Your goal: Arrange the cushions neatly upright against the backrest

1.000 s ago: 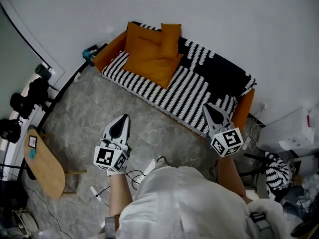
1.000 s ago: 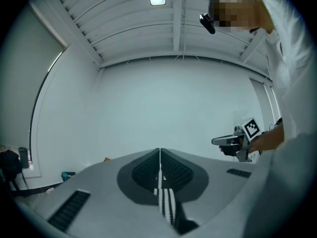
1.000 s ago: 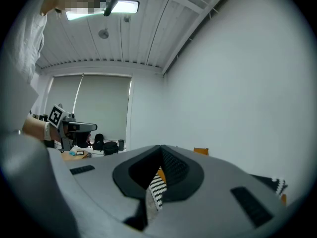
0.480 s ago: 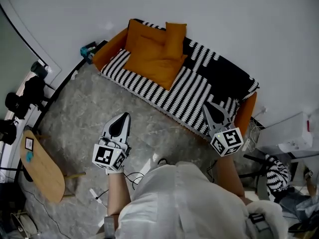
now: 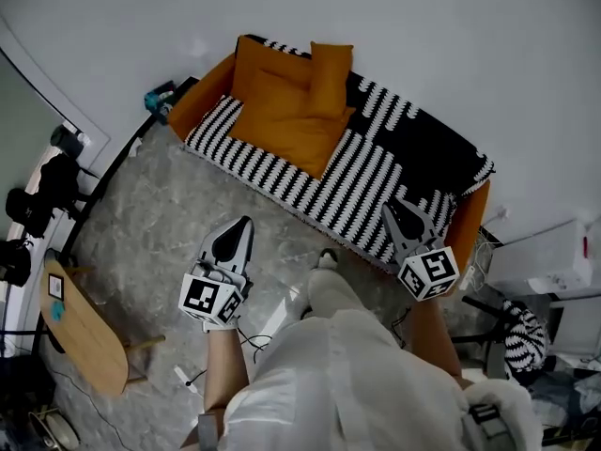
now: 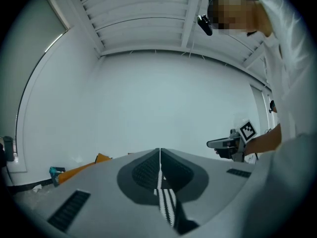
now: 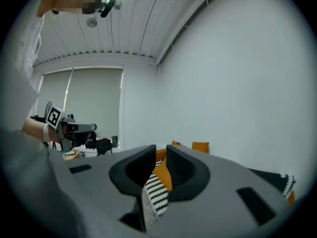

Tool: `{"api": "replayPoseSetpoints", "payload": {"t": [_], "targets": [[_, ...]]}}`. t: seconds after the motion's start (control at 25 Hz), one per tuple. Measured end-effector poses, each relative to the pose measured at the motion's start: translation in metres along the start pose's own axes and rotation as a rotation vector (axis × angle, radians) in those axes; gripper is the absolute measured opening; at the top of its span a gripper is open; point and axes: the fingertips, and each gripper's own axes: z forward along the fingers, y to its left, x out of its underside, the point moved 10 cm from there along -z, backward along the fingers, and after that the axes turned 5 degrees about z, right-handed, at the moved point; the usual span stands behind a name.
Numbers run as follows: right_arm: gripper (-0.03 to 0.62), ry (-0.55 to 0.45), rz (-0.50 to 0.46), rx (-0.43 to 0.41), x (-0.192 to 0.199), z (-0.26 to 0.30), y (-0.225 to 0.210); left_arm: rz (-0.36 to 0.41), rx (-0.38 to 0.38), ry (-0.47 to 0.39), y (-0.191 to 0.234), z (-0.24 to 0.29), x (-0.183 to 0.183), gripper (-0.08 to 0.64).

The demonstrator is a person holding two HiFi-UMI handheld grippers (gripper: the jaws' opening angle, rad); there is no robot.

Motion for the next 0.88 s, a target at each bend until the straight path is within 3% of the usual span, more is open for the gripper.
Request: {"api": "replayPoseSetpoints", "payload": {"t": [0.48,0.88], "targets": [[0.094,0.008,0.002,-0.032,-0.029,0.140,-0.096,0.037,-0.002,0.040,0.089,0.146,-0.004,0.018],[0.107,0.064,0.024,-0.026,-0.035,0.209,-0.139,0.026,0.088,0.053,0.130,0.255,0.001,0.021]]}}
